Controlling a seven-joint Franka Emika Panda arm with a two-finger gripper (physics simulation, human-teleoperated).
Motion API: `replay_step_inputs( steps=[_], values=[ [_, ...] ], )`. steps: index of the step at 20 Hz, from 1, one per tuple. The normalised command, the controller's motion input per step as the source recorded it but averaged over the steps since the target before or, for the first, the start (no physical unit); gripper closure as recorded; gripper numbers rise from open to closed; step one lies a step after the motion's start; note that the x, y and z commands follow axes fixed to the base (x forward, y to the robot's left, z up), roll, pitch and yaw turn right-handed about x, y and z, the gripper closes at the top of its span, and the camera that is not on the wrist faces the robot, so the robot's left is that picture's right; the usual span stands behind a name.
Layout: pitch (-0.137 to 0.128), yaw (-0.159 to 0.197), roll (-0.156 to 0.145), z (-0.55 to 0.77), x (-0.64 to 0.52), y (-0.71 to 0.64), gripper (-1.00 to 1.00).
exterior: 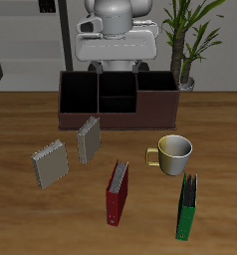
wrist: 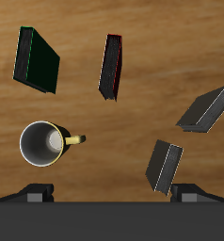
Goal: Place the right yellow book into the back desk caddy's back compartment
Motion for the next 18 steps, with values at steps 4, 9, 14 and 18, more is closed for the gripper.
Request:
replay_step_inputs(
  steps=[4, 9, 14, 18],
  values=[
    [0.002, 0.031, 0.021, 0.08, 0.32, -0.52, -1.0],
    [0.0, -0.007, -0.059, -0.05, 0.33, -0.62, -1.0],
    [-0.009, -0.022, -0.05, 0.0, 0.2, -0.36, -1.0],
    [-0.025, -0.039, -0.049, -0.03, 0.36, -0.67, -1.0]
  ],
)
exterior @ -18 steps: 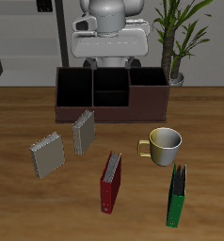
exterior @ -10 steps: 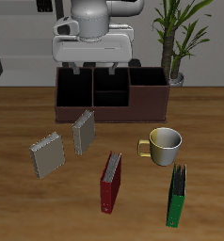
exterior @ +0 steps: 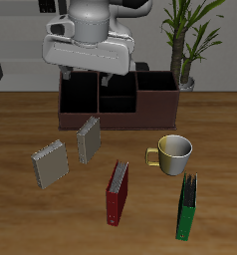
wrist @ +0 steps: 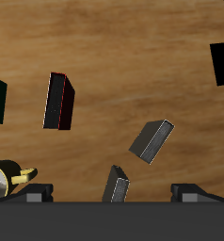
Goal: Place the right yellow book into the back desk caddy's back compartment
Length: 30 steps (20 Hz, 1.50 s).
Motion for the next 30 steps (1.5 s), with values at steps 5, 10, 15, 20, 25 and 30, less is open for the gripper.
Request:
replay_step_inputs(
  steps=[5, 10, 15, 20, 25, 30],
  values=[
    [0.008, -0.021, -0.022, -0.06, 0.17, -0.35, -1.0],
    [-0.051, -0.018, -0.006, -0.08, 0.07, -0.25, -1.0],
    [-0.018, -0.045, -0.012, -0.22, 0.03, -0.13, -1.0],
    [-0.034, -0.032, 0.01, -0.37, -0.05, -0.11, -1.0],
    [0.015, -0.033, -0.021, -0.39, -0.03, -0.18, -1.0],
    [-0.005, -0.03, -0.031, -0.31, -0.08, -0.25, -1.0]
  ],
)
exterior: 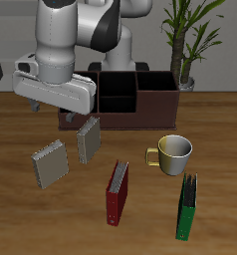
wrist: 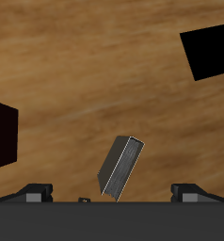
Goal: Place the right yellow book into the back desk caddy's back compartment
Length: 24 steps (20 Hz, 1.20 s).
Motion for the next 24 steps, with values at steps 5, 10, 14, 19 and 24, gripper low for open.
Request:
replay_step_inputs(
  steps=[5, 10, 14, 19, 24],
  values=[
    [-0.01, -0.039, -0.019, -0.2, -0.06, -0.17, -1.0],
    [-0.003, -0.034, -0.017, -0.26, -0.03, -0.09, -1.0],
    [-0.003, -0.043, 0.007, -0.21, -0.09, -0.05, -1.0],
    [-0.01, -0.049, -0.032, -0.31, -0.13, -0.15, -1.0],
    [0.01, -0.043, -0.01, -0.25, -0.06, -0.02, -1.0]
  ],
)
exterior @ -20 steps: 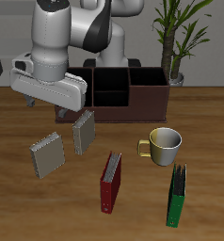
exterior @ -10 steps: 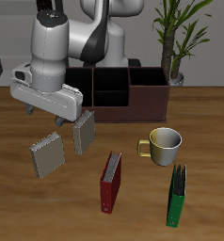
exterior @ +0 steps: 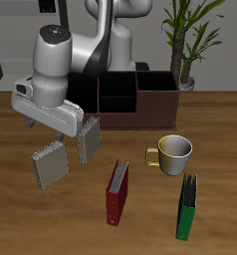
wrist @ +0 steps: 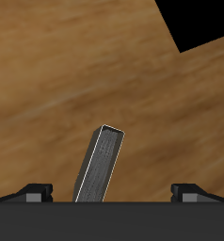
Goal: Place the right yellow book into the back desk caddy's back compartment
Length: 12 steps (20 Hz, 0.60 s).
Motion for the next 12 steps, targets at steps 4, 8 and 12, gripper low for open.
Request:
replay_step_inputs(
  steps=[4, 8, 12],
  values=[
    [0.003, -0.032, 0.0, -0.18, -0.01, 0.05, -1.0],
    [-0.002, -0.033, 0.008, -0.18, 0.02, 0.07, -1.0],
    [-0.007, -0.027, 0.004, -0.11, 0.03, 0.03, -1.0]
  ],
)
